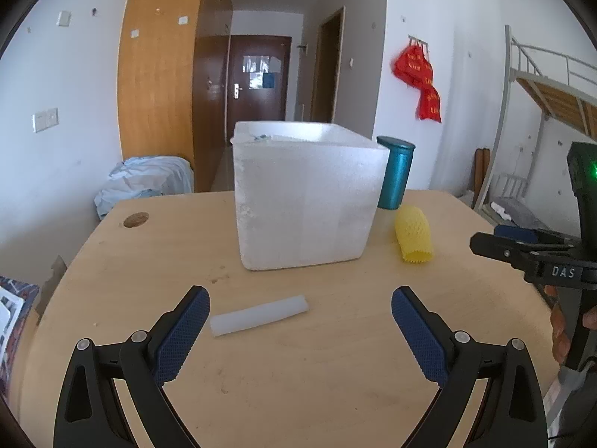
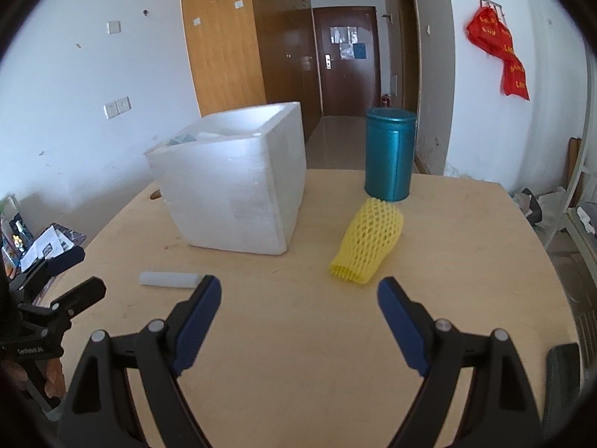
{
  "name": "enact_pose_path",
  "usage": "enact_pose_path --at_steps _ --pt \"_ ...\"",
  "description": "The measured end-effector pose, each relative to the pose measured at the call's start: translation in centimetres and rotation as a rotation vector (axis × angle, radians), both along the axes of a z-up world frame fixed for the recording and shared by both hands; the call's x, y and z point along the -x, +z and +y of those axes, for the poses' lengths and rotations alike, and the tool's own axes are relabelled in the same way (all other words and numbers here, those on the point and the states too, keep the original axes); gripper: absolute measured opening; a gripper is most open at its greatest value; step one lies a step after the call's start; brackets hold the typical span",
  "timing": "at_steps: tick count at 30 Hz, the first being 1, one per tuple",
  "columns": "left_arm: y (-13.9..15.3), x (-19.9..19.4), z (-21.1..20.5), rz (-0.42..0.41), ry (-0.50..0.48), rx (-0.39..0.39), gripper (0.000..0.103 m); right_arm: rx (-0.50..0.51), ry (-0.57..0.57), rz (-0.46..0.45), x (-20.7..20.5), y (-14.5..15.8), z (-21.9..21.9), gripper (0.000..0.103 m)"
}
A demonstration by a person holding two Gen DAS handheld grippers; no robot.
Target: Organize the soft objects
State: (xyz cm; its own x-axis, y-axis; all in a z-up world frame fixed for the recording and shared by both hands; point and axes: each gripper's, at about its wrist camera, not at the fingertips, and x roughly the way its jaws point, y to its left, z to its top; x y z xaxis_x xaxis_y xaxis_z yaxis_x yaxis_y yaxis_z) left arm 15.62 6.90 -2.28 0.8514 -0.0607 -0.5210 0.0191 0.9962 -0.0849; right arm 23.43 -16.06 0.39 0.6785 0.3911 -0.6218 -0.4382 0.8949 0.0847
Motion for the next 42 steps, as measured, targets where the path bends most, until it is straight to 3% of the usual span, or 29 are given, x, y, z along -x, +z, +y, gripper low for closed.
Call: enact_pose_path --at_steps 11,20,30,42 --pt "-3.8 -4.4 0.6 0.175 -0.071 0.035 0.098 0.070 -0.013 0.081 -5.3 -2.9 0.6 0.088" --pt "-5.6 -7.4 1.0 0.232 -0.059 -0.003 0.098 0.074 -0.021 0.139 -8.4 -4.6 1.4 0.088" --pt "-7.4 -8.9 1.6 0.298 -0.050 0.005 0.097 0.131 -0.063 0.159 -11.1 -6.0 1.6 0.088" --pt "-8.0 -9.6 1.8 0.318 -0.015 -0.043 0.080 0.158 -0.100 0.185 -12.7 -7.0 1.3 0.088"
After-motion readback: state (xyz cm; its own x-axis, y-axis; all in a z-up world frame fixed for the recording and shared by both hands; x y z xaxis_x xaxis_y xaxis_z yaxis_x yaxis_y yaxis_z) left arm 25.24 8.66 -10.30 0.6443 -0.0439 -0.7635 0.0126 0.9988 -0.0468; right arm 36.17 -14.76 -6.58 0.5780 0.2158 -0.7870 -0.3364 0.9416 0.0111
